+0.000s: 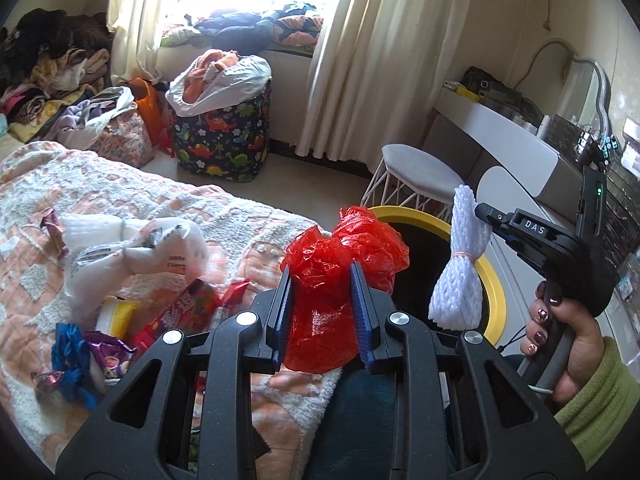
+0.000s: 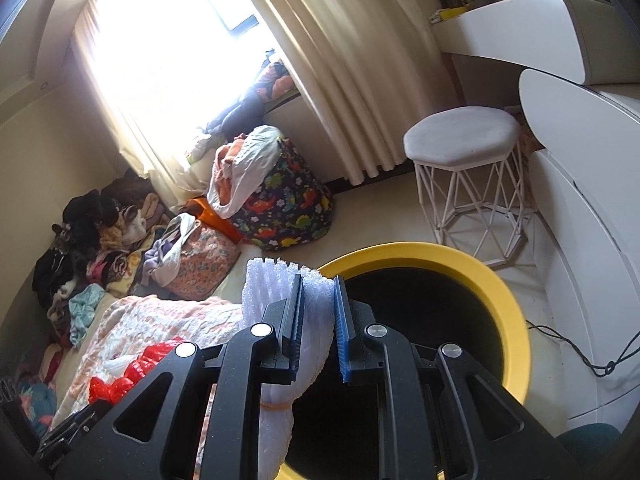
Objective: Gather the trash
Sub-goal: 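Carry the red bag and white scrubber over the yellow-rimmed bin with both tools, then open both tools to drop the red bag and scrubber into the bin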
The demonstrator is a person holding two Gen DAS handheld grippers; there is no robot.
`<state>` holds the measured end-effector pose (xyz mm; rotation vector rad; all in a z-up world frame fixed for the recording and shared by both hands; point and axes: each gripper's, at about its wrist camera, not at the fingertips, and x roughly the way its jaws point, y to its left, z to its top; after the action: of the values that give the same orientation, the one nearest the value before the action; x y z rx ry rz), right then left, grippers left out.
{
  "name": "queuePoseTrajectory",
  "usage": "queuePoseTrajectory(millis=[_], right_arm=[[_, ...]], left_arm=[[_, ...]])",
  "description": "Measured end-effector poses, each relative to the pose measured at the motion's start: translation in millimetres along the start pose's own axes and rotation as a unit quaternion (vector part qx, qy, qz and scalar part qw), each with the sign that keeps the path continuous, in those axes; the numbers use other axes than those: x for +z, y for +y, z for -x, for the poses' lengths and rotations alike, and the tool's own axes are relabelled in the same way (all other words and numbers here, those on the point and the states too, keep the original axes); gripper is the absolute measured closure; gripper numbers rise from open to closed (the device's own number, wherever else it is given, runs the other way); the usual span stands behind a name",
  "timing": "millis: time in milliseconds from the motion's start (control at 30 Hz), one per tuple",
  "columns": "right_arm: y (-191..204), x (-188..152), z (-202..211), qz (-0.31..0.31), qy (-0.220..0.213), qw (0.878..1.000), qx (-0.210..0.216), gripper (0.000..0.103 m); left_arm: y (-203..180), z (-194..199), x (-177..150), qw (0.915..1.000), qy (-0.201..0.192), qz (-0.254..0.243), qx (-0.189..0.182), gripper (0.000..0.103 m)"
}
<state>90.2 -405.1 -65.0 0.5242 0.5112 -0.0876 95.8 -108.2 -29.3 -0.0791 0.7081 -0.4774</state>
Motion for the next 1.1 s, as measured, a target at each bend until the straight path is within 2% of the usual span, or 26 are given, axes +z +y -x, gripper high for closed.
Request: queuePoseTrajectory(millis=[500,867,900,933,1000,1067,1100], right_arm=[[-38,1,-6,0.001,-0.013,0.997,-0.076,0.089],[-51,-1,-15,-0.006,0.001,0.996,-0.092,0.086],[-50,-1,-16,-0.006,0.003,0.996,-0.091,0.086],[-51,-1,-17,-0.007,0.006,0.996,-0.087,0.085],[-49,-2,-18,-0.005,0.011,0.996,-0.087,0.074],[-47,-3,-19,-0.002,0.012,0.996,-0.084,0.066],[-45,-3,-19,-0.001,0.013,0.996,-0.083,0.065]], left_arm=[[-26,-36,-5,0.9987,0.035,-0.028,-0.023,0.082],[-42,-70,-4,0.997,0.059,-0.041,-0.03,0.081],[-43,-71,-5,0.997,0.06,-0.04,-0.028,0.075],[-41,-71,-4,0.9974,0.057,-0.037,-0.022,0.061],[-37,-71,-6,0.9982,0.051,-0.027,-0.016,0.044],[-32,-68,-6,0.9988,0.045,-0.017,-0.011,0.037],[-29,-66,-7,0.999,0.041,-0.015,-0.005,0.028]])
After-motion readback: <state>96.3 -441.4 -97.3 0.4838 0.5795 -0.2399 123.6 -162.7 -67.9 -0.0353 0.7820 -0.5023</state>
